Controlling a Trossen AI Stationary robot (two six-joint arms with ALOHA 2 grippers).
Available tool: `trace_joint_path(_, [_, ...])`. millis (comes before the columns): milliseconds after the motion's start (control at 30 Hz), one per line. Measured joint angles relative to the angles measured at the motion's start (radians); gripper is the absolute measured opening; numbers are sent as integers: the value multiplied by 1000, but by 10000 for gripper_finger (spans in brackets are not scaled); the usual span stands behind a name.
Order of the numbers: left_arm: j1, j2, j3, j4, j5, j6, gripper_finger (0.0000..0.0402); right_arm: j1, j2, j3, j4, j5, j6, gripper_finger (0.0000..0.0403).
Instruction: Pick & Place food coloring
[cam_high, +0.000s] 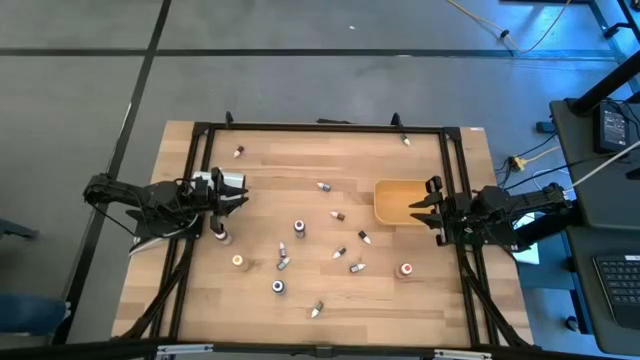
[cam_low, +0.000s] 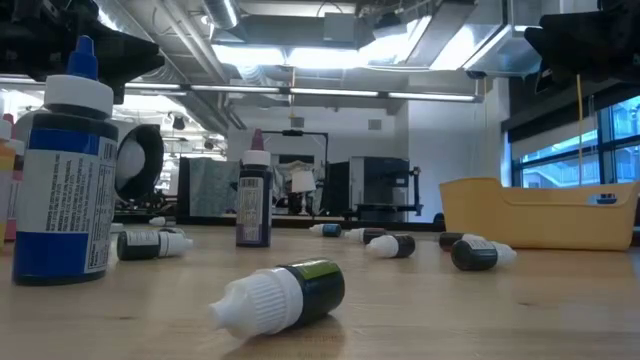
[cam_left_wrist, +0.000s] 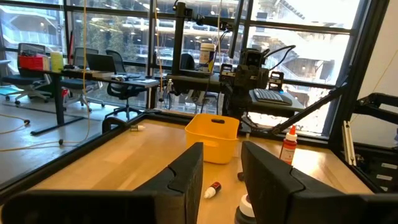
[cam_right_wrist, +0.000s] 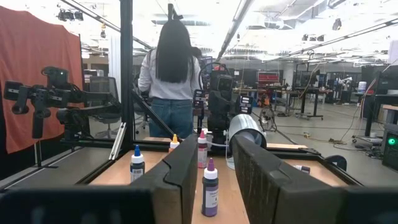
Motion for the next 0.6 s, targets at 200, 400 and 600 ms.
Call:
trace_joint_path(200, [0, 0, 0, 0, 0, 0, 103, 0, 0, 0, 0, 0, 0, 106])
trace_joint_path(400, [0, 0, 0, 0, 0, 0, 102, 0, 0, 0, 0, 0, 0, 106])
trace_joint_path(600, [0, 0, 0, 0, 0, 0, 106, 0, 0, 0, 0, 0, 0, 106])
